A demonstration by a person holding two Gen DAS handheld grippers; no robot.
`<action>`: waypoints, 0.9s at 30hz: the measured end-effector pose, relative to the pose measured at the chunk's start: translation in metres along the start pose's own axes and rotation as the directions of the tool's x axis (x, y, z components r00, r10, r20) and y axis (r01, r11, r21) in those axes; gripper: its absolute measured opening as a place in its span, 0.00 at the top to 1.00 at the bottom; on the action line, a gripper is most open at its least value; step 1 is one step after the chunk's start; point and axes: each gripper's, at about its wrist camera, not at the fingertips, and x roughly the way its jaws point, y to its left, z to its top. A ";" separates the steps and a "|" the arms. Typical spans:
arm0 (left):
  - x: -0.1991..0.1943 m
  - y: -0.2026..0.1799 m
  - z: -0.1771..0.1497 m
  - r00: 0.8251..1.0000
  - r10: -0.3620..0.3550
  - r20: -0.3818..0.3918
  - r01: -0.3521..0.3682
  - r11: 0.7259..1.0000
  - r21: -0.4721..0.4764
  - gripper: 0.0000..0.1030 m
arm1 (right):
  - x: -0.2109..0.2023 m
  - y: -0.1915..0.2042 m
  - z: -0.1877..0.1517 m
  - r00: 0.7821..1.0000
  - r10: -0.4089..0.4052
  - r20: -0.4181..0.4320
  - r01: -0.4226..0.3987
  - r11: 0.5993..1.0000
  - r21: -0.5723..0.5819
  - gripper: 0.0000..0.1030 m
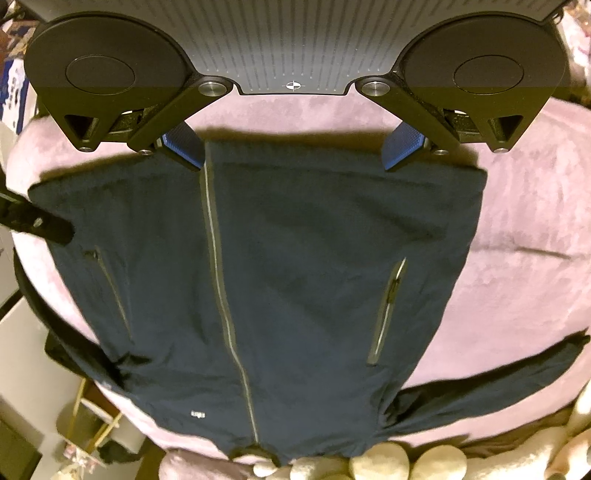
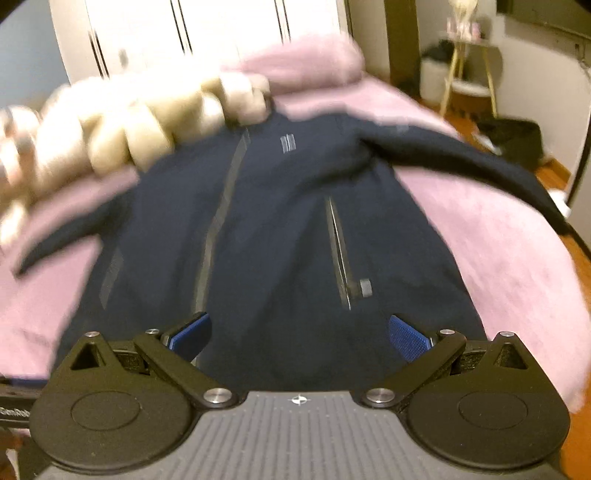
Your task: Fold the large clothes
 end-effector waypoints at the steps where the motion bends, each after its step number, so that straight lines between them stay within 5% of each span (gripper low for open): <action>1: 0.000 0.001 0.003 1.000 -0.007 0.019 0.007 1.000 -0.003 0.00 | -0.001 -0.008 0.002 0.998 0.017 0.059 -0.019 0.999 0.028 0.01; 5: -0.004 0.008 0.020 0.980 -0.085 0.181 0.091 0.996 -0.024 0.00 | 0.008 -0.071 0.026 0.973 0.050 0.225 -0.100 0.972 0.215 0.01; 8: 0.000 0.007 0.043 0.966 -0.092 0.241 0.097 0.995 -0.009 0.00 | 0.025 -0.146 0.048 0.949 0.027 0.313 -0.173 0.877 0.448 0.01; 11: 0.015 0.003 0.076 0.962 -0.044 0.269 0.051 0.999 -0.020 0.00 | 0.056 -0.233 0.066 0.950 -0.028 0.310 -0.200 0.708 0.678 0.01; 14: 0.037 -0.002 0.105 0.965 0.003 0.260 0.012 0.998 -0.054 0.00 | 0.092 -0.309 0.063 0.944 -0.033 0.330 -0.278 0.464 0.841 0.05; 16: 0.056 -0.005 0.121 0.966 0.031 0.256 -0.013 0.997 -0.073 0.00 | 0.116 -0.343 0.061 0.954 -0.086 0.286 -0.235 0.375 0.897 0.12; 20: 0.088 -0.015 0.143 0.964 0.077 0.256 -0.061 0.996 -0.071 0.00 | 0.161 -0.380 0.055 0.966 -0.165 0.198 -0.147 0.275 0.950 0.33; 23: 0.108 -0.023 0.156 0.959 0.089 0.269 -0.076 0.995 -0.058 0.00 | 0.179 -0.388 0.052 0.951 -0.243 0.191 -0.141 0.210 0.967 0.57; 27: 0.133 -0.026 0.166 0.968 0.068 0.242 -0.060 0.997 -0.041 0.00 | 0.198 -0.396 0.046 0.936 -0.299 0.186 -0.144 0.157 0.977 0.74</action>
